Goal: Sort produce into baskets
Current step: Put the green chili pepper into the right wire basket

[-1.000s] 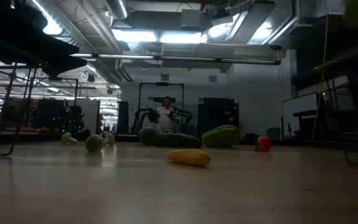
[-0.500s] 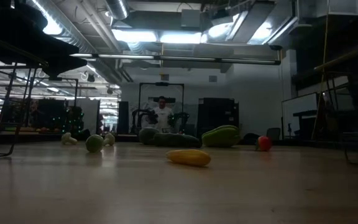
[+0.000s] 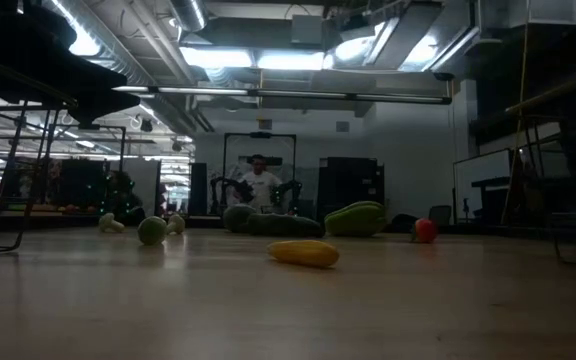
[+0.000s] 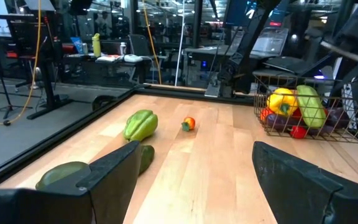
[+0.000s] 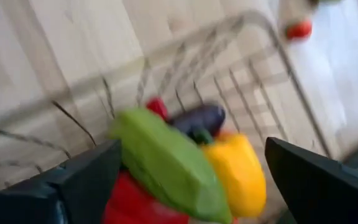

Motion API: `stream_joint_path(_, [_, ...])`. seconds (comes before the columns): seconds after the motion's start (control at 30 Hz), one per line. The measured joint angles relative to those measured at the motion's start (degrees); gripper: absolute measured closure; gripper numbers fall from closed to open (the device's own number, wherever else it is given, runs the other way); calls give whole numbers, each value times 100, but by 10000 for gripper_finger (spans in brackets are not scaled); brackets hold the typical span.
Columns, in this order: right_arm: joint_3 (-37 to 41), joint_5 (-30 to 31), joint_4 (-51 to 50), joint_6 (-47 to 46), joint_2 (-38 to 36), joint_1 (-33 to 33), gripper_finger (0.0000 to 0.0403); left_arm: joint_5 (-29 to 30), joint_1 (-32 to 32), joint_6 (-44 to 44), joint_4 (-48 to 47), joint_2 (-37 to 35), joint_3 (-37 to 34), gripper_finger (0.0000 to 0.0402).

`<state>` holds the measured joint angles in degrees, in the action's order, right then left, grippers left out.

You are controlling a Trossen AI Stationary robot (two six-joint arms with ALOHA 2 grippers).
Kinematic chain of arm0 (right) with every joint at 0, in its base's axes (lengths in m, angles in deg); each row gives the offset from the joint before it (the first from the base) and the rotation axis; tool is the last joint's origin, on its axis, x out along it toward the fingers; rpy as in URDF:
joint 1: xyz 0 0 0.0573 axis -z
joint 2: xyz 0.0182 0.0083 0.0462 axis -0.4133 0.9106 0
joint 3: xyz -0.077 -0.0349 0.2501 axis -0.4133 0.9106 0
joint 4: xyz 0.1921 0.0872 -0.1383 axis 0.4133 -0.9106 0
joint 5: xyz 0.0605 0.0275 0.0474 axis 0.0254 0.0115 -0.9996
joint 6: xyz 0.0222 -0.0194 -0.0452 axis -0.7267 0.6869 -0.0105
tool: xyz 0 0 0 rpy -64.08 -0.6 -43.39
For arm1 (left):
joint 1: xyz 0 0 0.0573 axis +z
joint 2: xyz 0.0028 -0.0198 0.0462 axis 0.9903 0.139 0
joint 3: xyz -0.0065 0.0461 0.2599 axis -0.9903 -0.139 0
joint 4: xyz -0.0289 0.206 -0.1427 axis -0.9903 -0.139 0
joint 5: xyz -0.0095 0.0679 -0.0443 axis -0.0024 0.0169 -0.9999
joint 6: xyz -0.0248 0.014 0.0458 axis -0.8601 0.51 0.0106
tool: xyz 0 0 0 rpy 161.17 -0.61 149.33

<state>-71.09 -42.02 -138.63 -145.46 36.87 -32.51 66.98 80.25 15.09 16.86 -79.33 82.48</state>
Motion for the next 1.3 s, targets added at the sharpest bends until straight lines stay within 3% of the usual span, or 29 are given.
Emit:
stream_joint_path(0.27, [-689, 1591, 1, 722, -198, 430, 26, 0, -2, 0, 2, 0, 0, 96])
stream_joint_path(0.37, [-741, 1785, 96, 853, -198, 818, 26, 0, 0, 0, 2, 0, 0, 96])
stream_joint_path(0.5, [-741, 1495, 741, 1355, -198, 1465, 26, 0, 0, 0, 2, 1, 0, 96])
stream_joint_path(0.8, [-740, 395, 2538, 3527, -100, 2956, 26, -1, -1, -1, 1, 2, 0, 96])
stream_joint_path(1.07, [-727, 481, 2997, 3707, 85, 3975, 26, -2, 0, 0, 6, 1, 0, 96])
stream_joint_path(1.3, [-726, 243, 4012, 5016, 88, 4789, 27, -2, 0, -2, 4, 11, -2, 95])
